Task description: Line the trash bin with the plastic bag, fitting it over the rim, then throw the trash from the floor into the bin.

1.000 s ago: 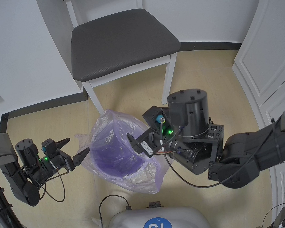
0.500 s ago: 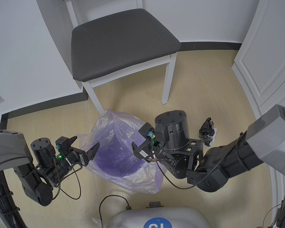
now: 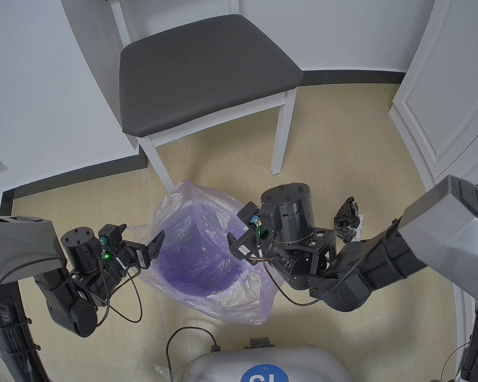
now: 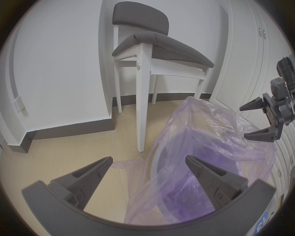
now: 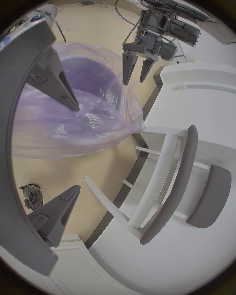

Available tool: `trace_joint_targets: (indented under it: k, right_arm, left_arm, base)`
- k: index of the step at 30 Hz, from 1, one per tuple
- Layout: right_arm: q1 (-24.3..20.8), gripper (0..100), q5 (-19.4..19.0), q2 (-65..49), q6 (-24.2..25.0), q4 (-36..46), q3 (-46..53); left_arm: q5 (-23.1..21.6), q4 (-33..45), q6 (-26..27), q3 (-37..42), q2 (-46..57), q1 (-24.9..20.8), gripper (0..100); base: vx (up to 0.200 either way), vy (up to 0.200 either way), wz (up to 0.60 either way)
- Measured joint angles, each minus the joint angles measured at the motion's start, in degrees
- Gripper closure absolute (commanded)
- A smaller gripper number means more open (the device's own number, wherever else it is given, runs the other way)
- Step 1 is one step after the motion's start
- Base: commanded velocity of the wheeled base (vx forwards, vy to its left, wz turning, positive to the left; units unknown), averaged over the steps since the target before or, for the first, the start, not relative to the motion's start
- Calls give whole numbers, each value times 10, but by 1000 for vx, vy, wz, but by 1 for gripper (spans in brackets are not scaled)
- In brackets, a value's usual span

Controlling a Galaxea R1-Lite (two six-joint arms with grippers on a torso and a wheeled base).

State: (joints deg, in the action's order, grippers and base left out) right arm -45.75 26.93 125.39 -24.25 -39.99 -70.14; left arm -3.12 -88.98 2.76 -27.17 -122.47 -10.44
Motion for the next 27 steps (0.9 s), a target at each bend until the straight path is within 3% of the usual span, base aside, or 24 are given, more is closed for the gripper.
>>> trace_joint_targets:
  k: [27]
  right_arm:
    - [42, 0, 11, 56, 3, -25, -96]
  left_arm:
    - [31, 0, -2, -54, -31, 25, 0]
  base:
    - [0, 0, 0]
